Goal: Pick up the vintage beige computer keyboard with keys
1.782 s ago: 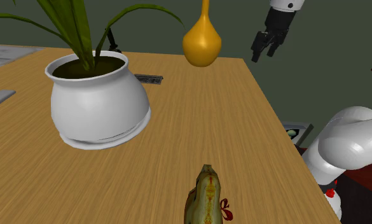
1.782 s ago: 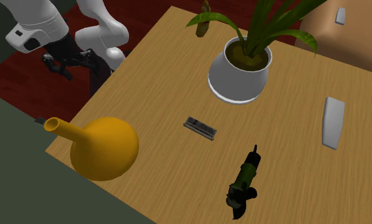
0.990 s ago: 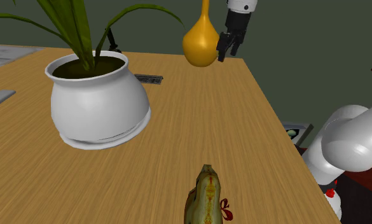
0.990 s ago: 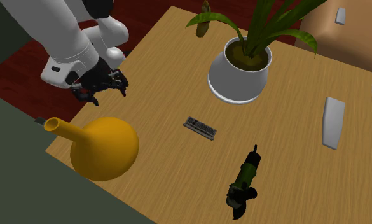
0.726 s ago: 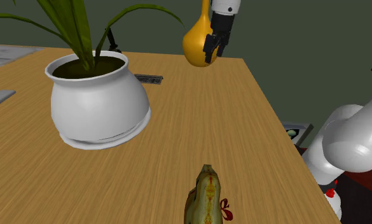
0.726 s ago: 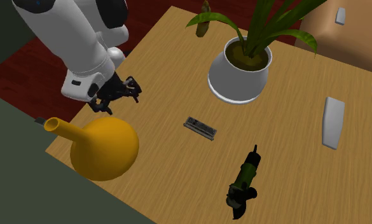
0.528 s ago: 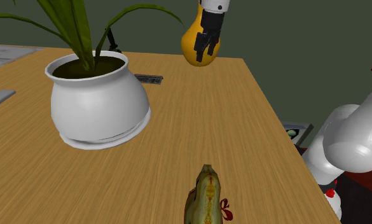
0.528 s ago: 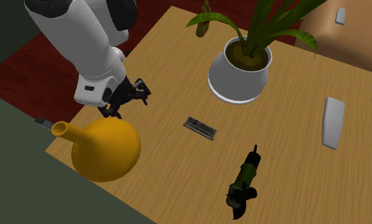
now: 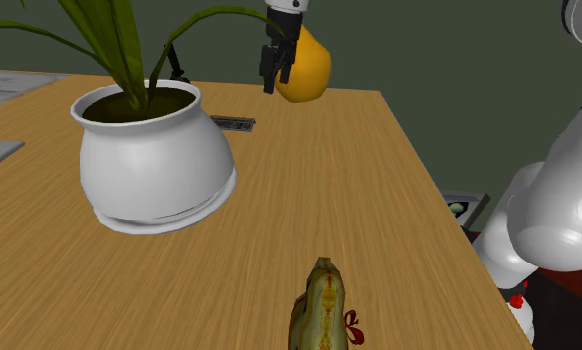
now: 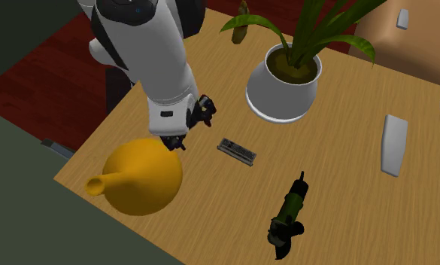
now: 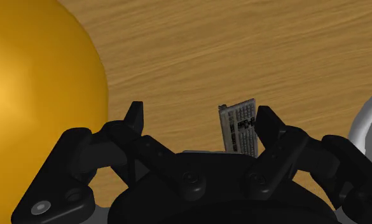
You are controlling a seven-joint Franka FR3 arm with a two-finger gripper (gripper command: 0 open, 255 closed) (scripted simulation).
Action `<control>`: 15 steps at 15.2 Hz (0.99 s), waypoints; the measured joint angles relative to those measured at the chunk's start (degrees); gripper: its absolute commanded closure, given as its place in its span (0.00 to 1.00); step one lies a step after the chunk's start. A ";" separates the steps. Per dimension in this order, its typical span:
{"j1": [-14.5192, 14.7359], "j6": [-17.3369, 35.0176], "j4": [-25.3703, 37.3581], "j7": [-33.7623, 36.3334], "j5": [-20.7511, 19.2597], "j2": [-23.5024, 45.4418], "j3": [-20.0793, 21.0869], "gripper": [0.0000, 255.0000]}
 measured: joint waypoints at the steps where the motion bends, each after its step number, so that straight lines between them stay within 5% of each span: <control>1: 0.42 -0.13 2.13 -0.58 0.04 2.12 0.50 0.00; 9: 4.34 -4.61 19.82 -2.86 -1.24 18.55 3.67 0.00; 15: 4.44 -0.70 16.33 -3.58 -1.18 19.09 3.85 0.00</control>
